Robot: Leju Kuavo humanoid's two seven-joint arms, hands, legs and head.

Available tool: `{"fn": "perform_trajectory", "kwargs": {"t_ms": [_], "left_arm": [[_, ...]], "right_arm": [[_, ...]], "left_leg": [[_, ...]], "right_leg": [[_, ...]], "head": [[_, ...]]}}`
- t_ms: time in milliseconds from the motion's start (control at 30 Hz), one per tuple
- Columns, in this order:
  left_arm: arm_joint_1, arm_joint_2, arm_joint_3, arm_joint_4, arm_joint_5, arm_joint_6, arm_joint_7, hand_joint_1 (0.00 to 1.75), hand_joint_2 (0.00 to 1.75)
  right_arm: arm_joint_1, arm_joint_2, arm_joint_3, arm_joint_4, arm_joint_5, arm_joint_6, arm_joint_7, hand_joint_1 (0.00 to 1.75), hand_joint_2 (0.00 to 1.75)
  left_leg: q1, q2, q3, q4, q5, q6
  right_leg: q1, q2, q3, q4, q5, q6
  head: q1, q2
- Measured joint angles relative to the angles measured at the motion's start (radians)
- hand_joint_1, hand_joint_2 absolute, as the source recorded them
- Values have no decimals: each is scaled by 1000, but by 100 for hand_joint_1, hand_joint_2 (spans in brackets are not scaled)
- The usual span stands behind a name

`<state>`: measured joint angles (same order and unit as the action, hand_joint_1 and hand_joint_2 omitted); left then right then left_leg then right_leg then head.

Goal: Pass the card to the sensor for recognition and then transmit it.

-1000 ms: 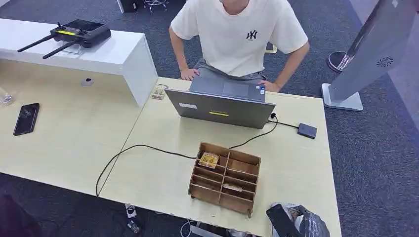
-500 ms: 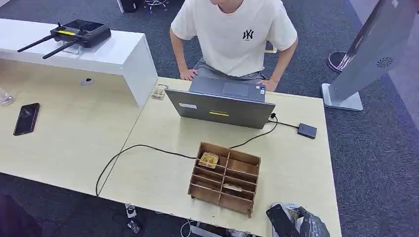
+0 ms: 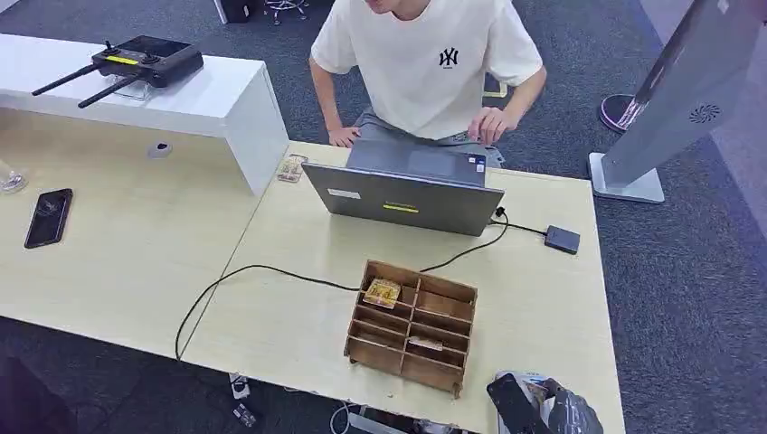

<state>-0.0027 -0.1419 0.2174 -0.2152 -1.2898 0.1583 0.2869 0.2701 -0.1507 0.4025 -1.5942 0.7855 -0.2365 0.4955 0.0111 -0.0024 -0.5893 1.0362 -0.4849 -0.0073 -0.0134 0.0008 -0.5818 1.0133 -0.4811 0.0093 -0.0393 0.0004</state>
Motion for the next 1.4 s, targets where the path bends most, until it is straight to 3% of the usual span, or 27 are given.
{"fn": "perform_trajectory", "kwargs": {"t_ms": [1400], "left_arm": [[0,0,1,0,-2,0,3,0,0]], "right_arm": [[-14,3,0,25,-1,5,-3,175,175]], "left_leg": [[0,0,0,0,0,0]], "right_leg": [[0,0,0,0,0,0]], "head": [[0,0]]}}
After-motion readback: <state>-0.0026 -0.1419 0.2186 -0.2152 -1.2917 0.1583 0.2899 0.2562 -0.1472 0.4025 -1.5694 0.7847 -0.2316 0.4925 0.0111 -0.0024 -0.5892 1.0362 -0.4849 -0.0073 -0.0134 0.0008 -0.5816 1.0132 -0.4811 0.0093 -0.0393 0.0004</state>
